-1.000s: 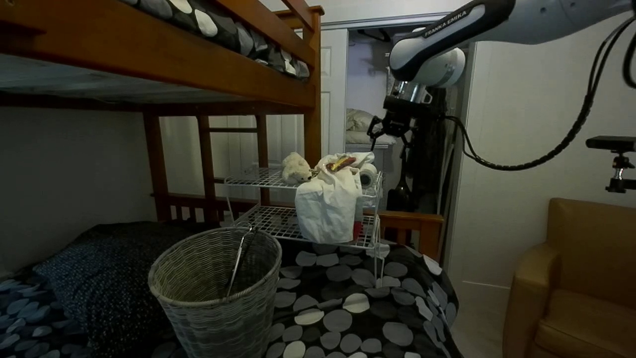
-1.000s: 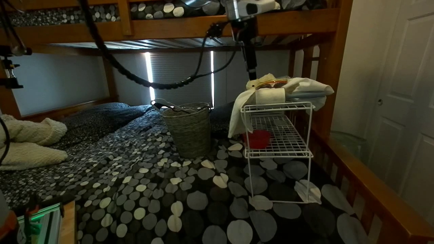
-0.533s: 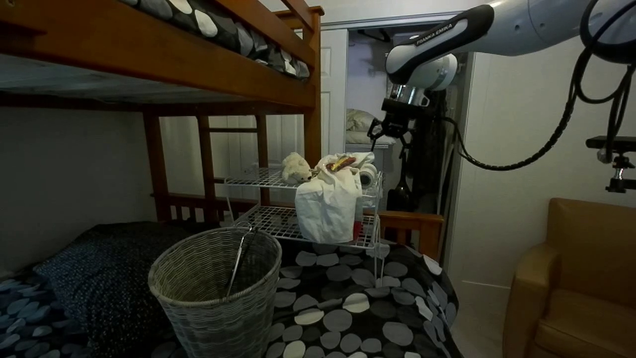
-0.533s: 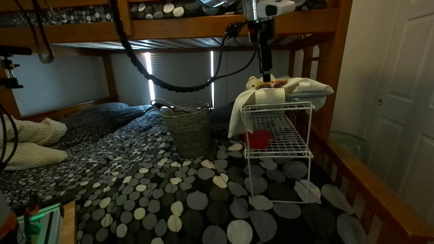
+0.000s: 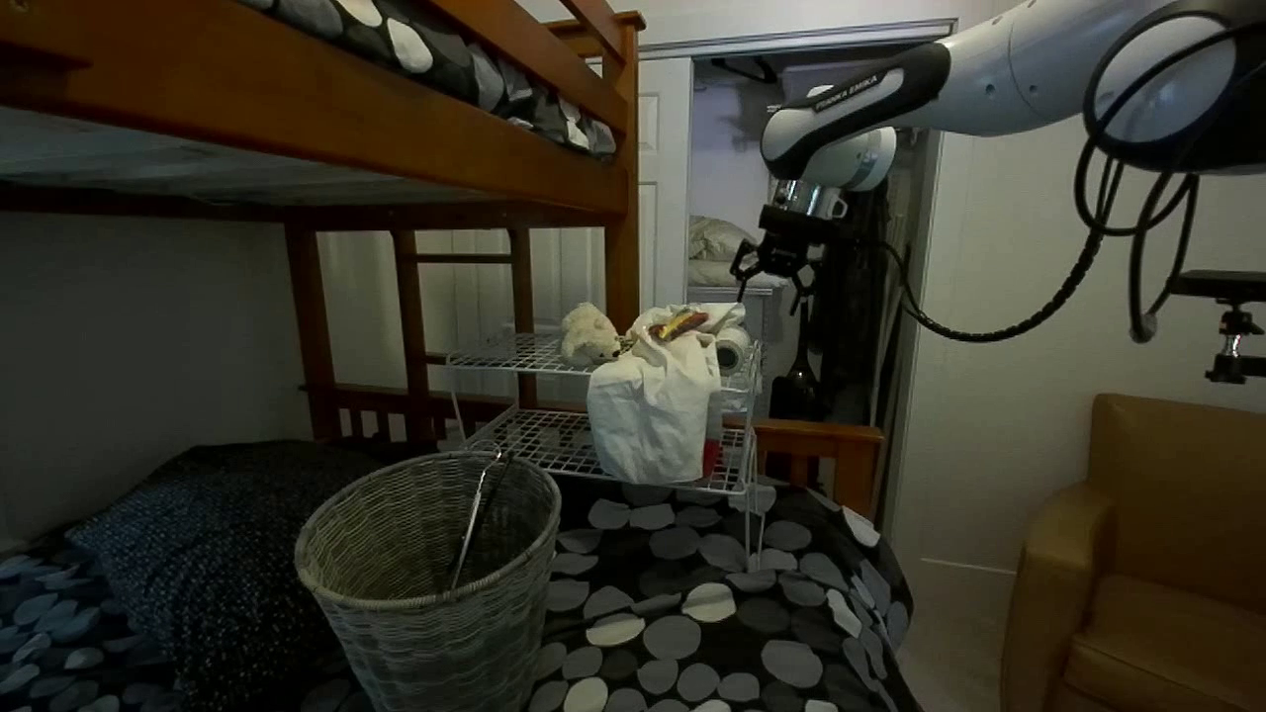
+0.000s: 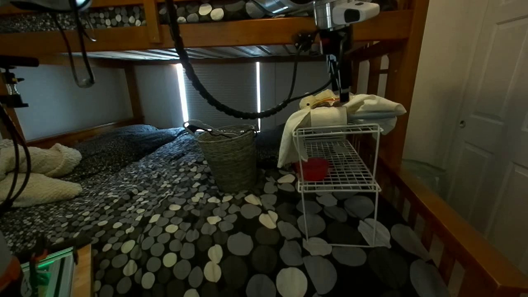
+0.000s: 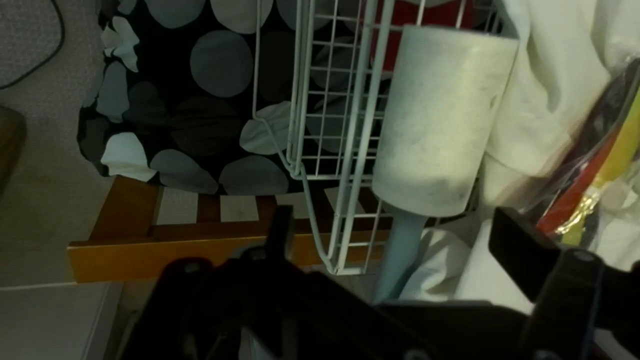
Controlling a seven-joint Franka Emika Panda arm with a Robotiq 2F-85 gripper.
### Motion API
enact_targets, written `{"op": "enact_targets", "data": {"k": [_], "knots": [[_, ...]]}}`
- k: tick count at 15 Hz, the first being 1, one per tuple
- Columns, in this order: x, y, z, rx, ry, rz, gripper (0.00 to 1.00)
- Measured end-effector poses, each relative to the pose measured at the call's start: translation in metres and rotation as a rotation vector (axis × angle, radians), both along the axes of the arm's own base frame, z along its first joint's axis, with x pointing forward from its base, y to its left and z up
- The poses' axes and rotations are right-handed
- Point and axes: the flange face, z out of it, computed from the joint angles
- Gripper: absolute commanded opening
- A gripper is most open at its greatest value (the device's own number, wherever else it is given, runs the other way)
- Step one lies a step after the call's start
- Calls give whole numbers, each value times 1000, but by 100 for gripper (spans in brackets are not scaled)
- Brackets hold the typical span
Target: Pick up the lint roller and put it in the basket
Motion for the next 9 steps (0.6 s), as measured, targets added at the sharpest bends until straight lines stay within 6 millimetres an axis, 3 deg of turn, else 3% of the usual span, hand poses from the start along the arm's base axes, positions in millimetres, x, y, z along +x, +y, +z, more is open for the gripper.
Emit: {"op": "enact_targets", "data": {"k": [4,6,8,9], "knots": [[29,-8,-16,-12,9,-18,98],[42,-12,-30,-19,27,-32,84],[53,-17,-41,-23,40,-46,60],[57,-19,-45,-24,43,-52,55]]}}
